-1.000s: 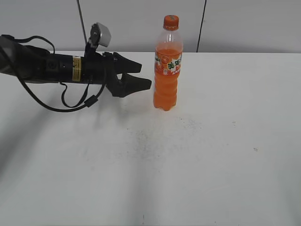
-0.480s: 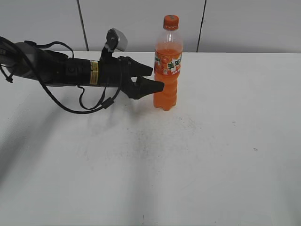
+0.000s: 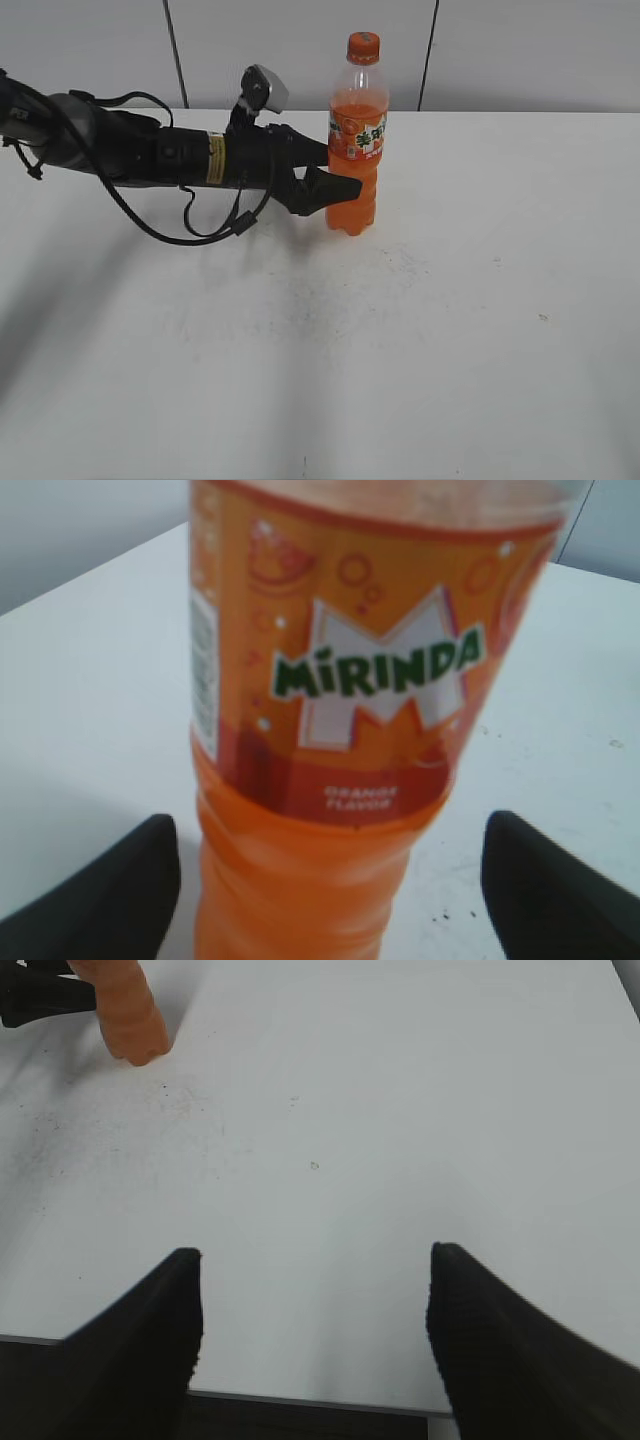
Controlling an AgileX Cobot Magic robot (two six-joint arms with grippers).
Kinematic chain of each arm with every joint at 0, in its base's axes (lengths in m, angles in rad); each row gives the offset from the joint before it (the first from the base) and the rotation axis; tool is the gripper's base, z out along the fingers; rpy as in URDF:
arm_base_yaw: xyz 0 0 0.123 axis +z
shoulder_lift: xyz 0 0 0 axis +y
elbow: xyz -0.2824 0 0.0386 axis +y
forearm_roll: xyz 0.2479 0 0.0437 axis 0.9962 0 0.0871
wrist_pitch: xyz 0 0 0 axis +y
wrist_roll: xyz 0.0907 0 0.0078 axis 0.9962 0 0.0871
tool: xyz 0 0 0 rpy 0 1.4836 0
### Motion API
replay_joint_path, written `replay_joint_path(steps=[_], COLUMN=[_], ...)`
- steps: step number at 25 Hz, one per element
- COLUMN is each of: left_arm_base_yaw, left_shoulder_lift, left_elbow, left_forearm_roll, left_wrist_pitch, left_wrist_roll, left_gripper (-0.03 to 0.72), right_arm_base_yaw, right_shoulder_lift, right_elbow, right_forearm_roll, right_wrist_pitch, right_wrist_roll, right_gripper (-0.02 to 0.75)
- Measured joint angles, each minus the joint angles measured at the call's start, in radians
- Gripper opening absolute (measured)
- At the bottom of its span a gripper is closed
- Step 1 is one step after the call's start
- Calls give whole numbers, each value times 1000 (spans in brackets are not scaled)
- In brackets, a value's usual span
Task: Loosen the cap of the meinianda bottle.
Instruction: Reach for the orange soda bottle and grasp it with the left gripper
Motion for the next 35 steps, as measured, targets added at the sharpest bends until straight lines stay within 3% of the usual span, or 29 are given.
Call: replay_joint_path(steps=[13,29,33,35], left_arm_base_yaw=[-18,-65,-67,-68], left_shoulder_lift=[0,38,38,38], left_elbow=[0,-47,-47,-49], left_forearm_roll=[-86,-111,-113,-114], left_wrist_pitch=[27,55,78,98], left_wrist_roll=[50,67,78,80], left_gripper=[563,563,512,438], right_arm_base_yaw=[0,0,0,0], right_shoulder_lift=[0,0,0,0], right_elbow=[0,0,0,0], right_forearm_roll=[0,0,0,0], right_wrist_pitch=[0,0,0,0], right_wrist_roll=[0,1,1,1], right_gripper=[524,524,524,524])
